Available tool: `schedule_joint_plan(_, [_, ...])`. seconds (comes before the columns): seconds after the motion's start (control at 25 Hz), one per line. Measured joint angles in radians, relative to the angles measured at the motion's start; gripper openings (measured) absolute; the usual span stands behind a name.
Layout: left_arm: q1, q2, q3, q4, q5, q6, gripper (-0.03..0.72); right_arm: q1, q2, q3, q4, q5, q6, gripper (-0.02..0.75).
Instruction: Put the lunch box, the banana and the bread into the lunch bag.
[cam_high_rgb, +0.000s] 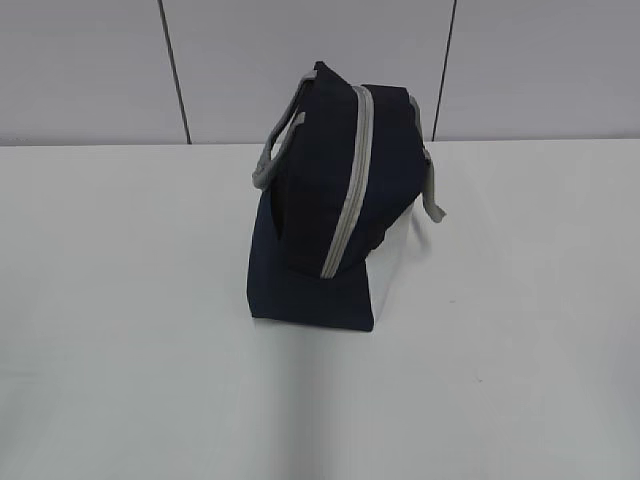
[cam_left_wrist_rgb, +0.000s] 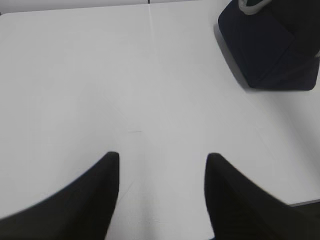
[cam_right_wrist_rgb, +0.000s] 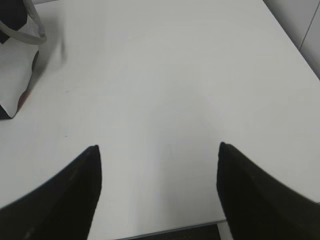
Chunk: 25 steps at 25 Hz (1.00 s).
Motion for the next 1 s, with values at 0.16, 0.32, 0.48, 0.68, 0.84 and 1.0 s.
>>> schedule_joint_plan(0.16, [0.003, 0.0, 0.0, 0.0, 0.0, 0.0, 0.379, 0.0, 0.0, 0.0, 0.0, 0.0, 0.0, 0.531])
schedule_joint_plan(0.32, [0.003, 0.0, 0.0, 0.0, 0.0, 0.0, 0.367, 0.0, 0.0, 0.0, 0.0, 0.0, 0.0, 0.531])
schedule_joint_plan(0.48, [0.003, 0.0, 0.0, 0.0, 0.0, 0.0, 0.355, 0.0, 0.0, 0.0, 0.0, 0.0, 0.0, 0.531])
schedule_joint_plan(0.68, [0.003, 0.0, 0.0, 0.0, 0.0, 0.0, 0.342, 0.0, 0.0, 0.0, 0.0, 0.0, 0.0, 0.531])
schedule_joint_plan(0.84, [0.003, 0.0, 0.0, 0.0, 0.0, 0.0, 0.34, 0.0, 0.0, 0.0, 0.0, 0.0, 0.0, 0.531])
schedule_joint_plan(1.0, [0.003, 0.0, 0.0, 0.0, 0.0, 0.0, 0.325, 0.0, 0.0, 0.0, 0.0, 0.0, 0.0, 0.513])
